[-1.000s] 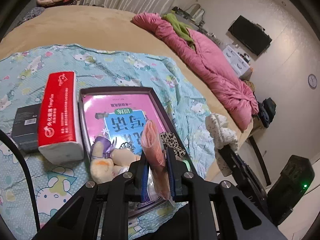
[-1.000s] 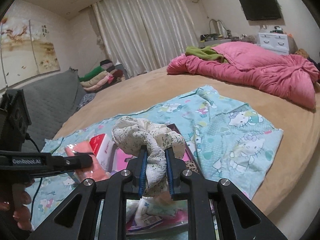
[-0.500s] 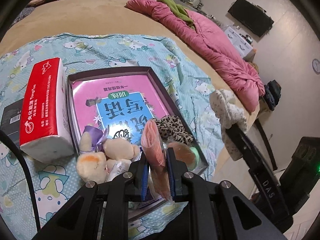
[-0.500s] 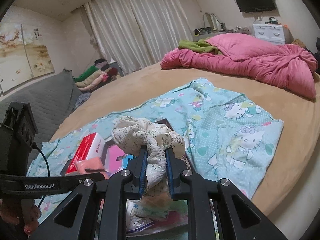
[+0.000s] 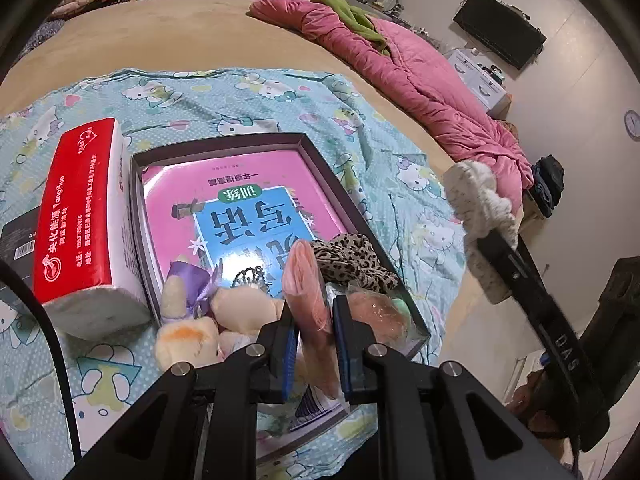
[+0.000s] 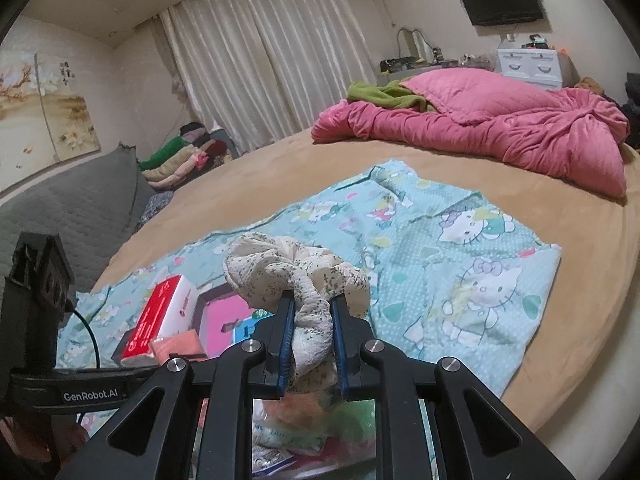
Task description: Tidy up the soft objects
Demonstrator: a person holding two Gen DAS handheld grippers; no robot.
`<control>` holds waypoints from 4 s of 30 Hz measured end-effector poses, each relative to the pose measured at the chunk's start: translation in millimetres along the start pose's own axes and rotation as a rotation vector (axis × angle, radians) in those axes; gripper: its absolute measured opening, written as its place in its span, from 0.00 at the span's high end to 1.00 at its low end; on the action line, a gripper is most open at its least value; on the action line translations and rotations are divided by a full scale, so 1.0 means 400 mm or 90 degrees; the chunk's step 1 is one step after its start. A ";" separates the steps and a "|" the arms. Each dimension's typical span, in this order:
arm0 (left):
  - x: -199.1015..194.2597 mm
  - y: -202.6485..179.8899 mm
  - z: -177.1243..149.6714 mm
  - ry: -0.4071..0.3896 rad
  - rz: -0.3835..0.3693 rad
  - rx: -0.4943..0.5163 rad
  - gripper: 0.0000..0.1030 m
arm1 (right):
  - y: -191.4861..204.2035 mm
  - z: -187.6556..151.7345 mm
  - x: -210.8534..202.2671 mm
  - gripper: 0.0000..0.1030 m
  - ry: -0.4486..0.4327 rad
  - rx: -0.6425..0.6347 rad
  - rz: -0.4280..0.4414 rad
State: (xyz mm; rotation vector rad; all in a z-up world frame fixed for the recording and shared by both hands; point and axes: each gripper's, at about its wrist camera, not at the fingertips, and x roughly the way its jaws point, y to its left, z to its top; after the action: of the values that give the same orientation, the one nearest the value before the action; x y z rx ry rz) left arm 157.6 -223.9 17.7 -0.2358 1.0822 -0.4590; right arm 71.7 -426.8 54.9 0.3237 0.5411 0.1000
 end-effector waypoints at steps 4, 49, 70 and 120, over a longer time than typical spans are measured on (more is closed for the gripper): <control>0.016 0.009 0.007 0.007 -0.012 -0.007 0.83 | 0.000 0.010 0.023 0.83 0.013 -0.004 0.006; 0.150 0.050 0.056 0.057 0.014 -0.011 0.83 | 0.014 -0.055 0.304 0.80 0.215 -0.037 0.012; 0.169 0.043 0.059 0.057 0.025 -0.011 0.83 | -0.017 -0.043 0.268 0.63 0.194 0.005 0.025; 0.005 0.051 0.050 -0.030 0.050 0.024 0.26 | 0.010 -0.019 0.145 0.28 0.120 0.022 -0.062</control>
State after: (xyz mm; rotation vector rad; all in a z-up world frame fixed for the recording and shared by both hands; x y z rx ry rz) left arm 181.0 -207.6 17.1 -0.1693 1.0319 -0.4008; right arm 117.3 -410.6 21.5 0.3235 0.7444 0.0263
